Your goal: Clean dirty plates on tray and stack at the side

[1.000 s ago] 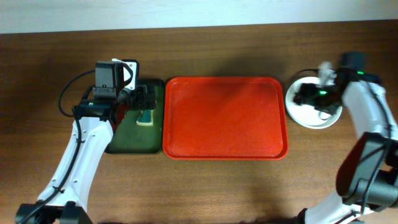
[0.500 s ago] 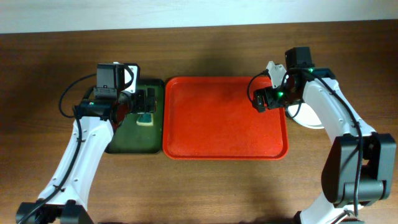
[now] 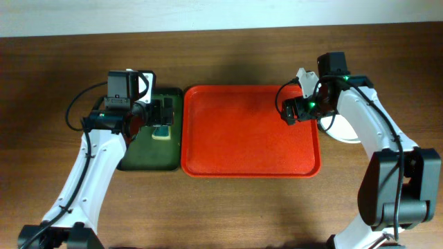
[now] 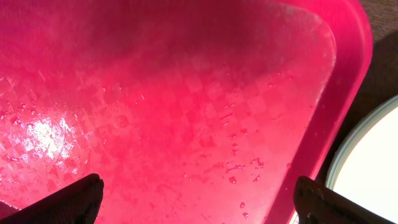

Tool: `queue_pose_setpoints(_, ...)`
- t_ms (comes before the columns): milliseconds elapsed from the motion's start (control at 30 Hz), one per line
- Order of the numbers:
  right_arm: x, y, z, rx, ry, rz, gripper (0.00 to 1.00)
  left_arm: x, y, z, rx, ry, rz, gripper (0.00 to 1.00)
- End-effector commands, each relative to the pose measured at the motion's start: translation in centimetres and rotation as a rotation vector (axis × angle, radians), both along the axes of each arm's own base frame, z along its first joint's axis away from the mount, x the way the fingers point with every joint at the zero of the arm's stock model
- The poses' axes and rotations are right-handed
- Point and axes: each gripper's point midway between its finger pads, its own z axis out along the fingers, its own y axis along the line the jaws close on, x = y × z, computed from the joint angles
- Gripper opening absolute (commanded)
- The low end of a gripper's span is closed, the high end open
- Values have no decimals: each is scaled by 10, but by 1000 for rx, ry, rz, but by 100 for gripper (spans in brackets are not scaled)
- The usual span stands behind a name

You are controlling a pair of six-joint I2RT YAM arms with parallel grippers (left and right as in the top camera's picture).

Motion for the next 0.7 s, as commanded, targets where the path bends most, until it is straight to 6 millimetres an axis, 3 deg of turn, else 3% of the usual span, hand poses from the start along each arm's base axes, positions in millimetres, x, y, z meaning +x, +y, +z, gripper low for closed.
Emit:
queue_pose_setpoints(0, -1, 1, -1, -6, 1, 6, 98, 0, -1, -1, 3, 4, -20, 100)
queue_pose_setpoints(167, -1, 1, 0, -6, -2, 7, 98, 0, -1, -1, 3, 4, -20, 99)
queue_pose_setpoints(233, 0, 1, 16, -5, -43, 7, 99, 0, -1, -1, 3, 4, -20, 99)
queue_pose_setpoints(467, -13, 1, 136, 2, -364, 6, 98, 0, -1, -1, 3, 4, -20, 99)
queue_pose_setpoints(500, -23, 1, 168, 4, -452, 6, 98, 0, -1, -1, 3, 4, -20, 99)
queue_pose_setpoints(600, -48, -3, 233, -5, -654, -4, 98, 0, -1, -1, 3, 4, -20, 99)
queue_pose_setpoints(667, -80, -3, 283, 0, -822, -5, 98, 0, -1, -1, 3, 4, -20, 99)
